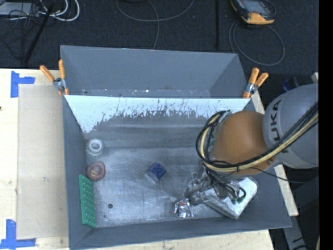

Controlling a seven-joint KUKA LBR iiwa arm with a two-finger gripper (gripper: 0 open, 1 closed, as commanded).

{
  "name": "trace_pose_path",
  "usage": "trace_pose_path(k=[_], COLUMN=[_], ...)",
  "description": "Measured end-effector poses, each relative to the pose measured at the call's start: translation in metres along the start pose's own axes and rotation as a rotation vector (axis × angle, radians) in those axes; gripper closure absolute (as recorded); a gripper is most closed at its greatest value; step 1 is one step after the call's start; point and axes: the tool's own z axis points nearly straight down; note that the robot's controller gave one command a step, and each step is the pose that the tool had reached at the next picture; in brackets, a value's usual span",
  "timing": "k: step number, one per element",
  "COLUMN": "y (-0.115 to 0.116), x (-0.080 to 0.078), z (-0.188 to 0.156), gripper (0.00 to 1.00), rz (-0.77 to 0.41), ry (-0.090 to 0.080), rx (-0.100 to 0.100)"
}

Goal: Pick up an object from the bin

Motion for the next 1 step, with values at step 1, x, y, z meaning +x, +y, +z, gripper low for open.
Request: trace_pose_path(k=[1], y=[-0.0021], x=[0.0063], z=[-0.1209], gripper=[1.0], rz=[-0.093], ry=[-0.006], rx=[0.002])
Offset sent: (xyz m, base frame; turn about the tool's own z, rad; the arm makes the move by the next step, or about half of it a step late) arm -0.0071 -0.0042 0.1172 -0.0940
